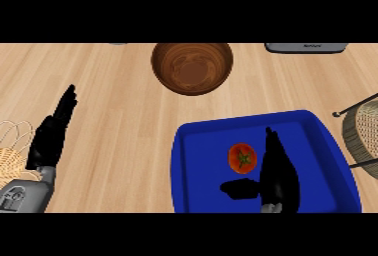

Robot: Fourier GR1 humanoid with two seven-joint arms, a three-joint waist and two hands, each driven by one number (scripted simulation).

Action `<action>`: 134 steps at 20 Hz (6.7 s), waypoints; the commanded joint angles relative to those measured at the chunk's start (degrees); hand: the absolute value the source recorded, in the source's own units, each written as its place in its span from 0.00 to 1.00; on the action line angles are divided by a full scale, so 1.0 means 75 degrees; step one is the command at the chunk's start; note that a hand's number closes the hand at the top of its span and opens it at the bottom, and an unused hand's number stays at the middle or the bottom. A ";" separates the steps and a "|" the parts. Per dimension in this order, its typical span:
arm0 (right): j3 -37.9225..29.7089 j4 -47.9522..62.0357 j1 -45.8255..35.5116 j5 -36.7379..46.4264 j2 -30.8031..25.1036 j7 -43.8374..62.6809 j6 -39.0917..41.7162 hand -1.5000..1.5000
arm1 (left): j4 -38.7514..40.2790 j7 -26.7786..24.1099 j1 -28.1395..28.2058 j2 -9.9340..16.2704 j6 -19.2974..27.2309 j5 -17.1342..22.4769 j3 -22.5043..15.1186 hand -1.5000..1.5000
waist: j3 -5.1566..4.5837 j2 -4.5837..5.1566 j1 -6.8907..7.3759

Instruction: Pick the tomato from the tray and place it in the tiered basket

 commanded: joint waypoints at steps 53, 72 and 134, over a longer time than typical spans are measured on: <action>-0.0321 -0.3804 -0.1839 0.1208 -0.1270 -0.0532 0.1546 1.00 | -0.0069 -0.0047 0.0189 -0.0700 -0.0784 -0.0787 0.1014 0.50 | -0.0009 -0.0027 -0.0115; -0.5308 -0.2660 -0.3864 -0.1925 -0.3250 -0.2265 0.4797 1.00 | -0.0548 -0.0042 0.0503 -0.0720 -0.1053 -0.0954 0.1144 0.50 | 0.0002 -0.0016 -0.0013; -1.2988 0.3207 -0.0050 -0.6002 -0.6401 -0.6988 0.5601 0.00 | -0.0365 0.0327 0.0110 -0.1341 -0.1185 -0.1555 0.1545 0.50 | 0.0006 -0.0032 -0.0186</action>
